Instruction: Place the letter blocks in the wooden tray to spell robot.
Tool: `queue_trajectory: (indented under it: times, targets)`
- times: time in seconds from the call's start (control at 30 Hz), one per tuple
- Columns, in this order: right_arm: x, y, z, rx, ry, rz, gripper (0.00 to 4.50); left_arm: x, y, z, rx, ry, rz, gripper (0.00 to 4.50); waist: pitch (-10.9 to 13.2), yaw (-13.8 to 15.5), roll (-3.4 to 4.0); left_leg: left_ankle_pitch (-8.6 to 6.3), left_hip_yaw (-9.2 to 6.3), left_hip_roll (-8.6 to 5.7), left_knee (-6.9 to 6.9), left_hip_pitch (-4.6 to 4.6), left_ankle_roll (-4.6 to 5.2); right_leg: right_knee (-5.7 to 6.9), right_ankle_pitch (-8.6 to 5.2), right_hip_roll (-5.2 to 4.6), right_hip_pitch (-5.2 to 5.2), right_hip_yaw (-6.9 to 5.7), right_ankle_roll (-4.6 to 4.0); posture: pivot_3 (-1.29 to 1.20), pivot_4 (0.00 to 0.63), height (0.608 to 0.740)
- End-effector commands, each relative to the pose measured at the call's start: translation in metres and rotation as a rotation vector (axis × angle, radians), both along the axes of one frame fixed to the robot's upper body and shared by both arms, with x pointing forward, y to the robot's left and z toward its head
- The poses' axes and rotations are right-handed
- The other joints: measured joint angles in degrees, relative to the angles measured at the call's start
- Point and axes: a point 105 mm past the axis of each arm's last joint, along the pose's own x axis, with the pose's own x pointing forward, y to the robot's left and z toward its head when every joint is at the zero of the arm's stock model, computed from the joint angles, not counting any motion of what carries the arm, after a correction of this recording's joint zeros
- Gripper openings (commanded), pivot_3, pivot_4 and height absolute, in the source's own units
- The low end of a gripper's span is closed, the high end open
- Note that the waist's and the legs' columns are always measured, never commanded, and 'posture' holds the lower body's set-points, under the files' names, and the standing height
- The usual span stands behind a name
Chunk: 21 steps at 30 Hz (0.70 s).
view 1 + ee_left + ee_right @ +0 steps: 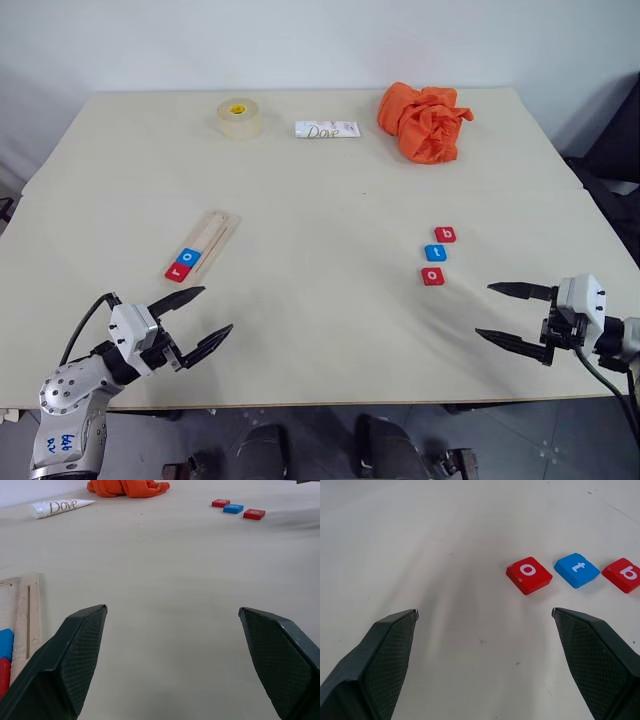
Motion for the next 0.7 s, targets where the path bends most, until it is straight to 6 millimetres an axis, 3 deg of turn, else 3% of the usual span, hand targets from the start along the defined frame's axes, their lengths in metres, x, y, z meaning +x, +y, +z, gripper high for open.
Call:
queue_trajectory:
  times: [0.03, 0.27, 0.4, 0.5, 0.7]
  targets:
    - [0.002, -0.003, 0.011, 0.018, -0.058, -0.012, 4.48, 0.000, -0.003, 0.010, 0.001, -0.044, -0.019, 4.50, 0.00, 0.00, 0.00, 0.00, 0.00, 0.00, 0.02, 0.00, 0.00, 0.02, 0.00, 0.00, 0.00, 0.01, 0.00, 0.00, 0.150, 0.740]
    - [0.010, 0.008, 0.021, 0.032, -0.080, 0.001, 4.48, 0.001, 0.003, 0.016, -0.048, -0.013, 0.070, 4.50, 0.00, -0.09, 0.00, 0.00, -0.01, 0.01, 0.22, 0.01, 0.00, 0.25, 0.00, -0.01, 0.00, 0.05, 0.00, 0.00, 0.150, 0.740]
    - [0.020, 0.023, 0.033, 0.037, -0.116, 0.049, 4.48, -0.005, 0.025, 0.017, -0.023, 0.009, 0.205, 4.50, 0.00, -0.57, 0.00, 0.00, 0.02, 0.05, 0.28, 0.07, 0.01, 0.37, 0.00, 0.01, -0.01, 0.15, 0.00, 0.00, 0.150, 0.740]
    - [0.028, 0.038, 0.047, 0.056, -0.150, 0.090, 4.48, -0.012, 0.050, 0.005, 0.026, 0.144, 0.330, 4.50, 0.02, -0.65, -0.04, 0.00, 0.00, 0.07, 0.28, 0.10, 0.00, 0.47, -0.03, 0.03, -0.04, 0.14, -0.05, 0.00, 0.150, 0.740]
    - [0.034, 0.052, 0.055, 0.043, -0.160, 0.163, 4.48, -0.017, 0.068, 0.015, 0.025, 0.143, 0.421, 4.50, 0.05, 0.07, -0.09, 0.00, 0.00, 0.05, 0.29, 0.04, -0.01, 0.53, -0.08, -0.01, -0.11, 0.16, -0.14, 0.00, 0.150, 0.740]
